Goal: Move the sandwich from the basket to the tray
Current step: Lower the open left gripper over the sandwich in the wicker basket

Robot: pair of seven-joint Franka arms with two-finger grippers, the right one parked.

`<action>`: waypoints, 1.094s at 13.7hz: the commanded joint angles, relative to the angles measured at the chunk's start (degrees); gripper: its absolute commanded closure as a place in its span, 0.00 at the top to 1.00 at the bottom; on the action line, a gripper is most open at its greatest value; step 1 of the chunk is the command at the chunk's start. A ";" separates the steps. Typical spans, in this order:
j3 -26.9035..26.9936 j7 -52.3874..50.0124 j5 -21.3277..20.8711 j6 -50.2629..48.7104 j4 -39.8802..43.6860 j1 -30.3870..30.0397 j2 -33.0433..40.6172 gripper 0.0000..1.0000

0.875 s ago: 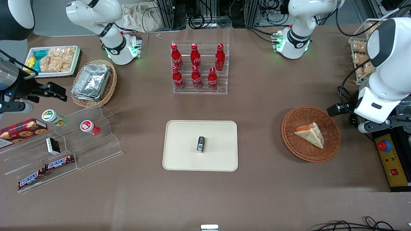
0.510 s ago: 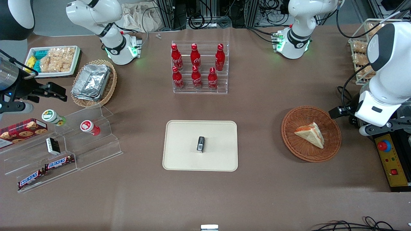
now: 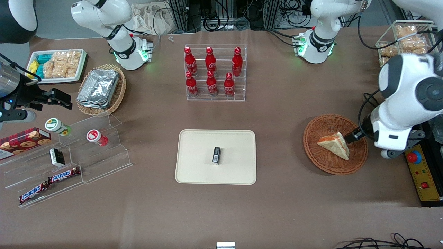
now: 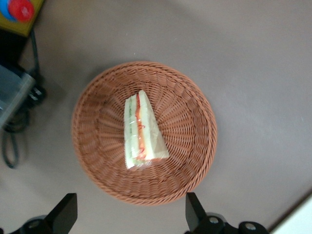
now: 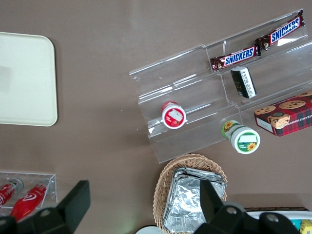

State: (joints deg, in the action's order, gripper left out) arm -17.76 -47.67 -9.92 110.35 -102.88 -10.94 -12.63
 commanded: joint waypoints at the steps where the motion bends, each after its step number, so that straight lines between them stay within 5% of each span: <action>1: 0.18 -6.81 -0.19 5.90 -5.04 -2.06 -0.64 1.00; 15: 0.18 -17.11 -0.01 28.85 -20.78 -5.75 -6.96 0.99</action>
State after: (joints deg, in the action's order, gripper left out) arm -17.28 -62.98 -9.73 134.74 -121.12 -16.24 -19.23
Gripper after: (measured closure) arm 0.000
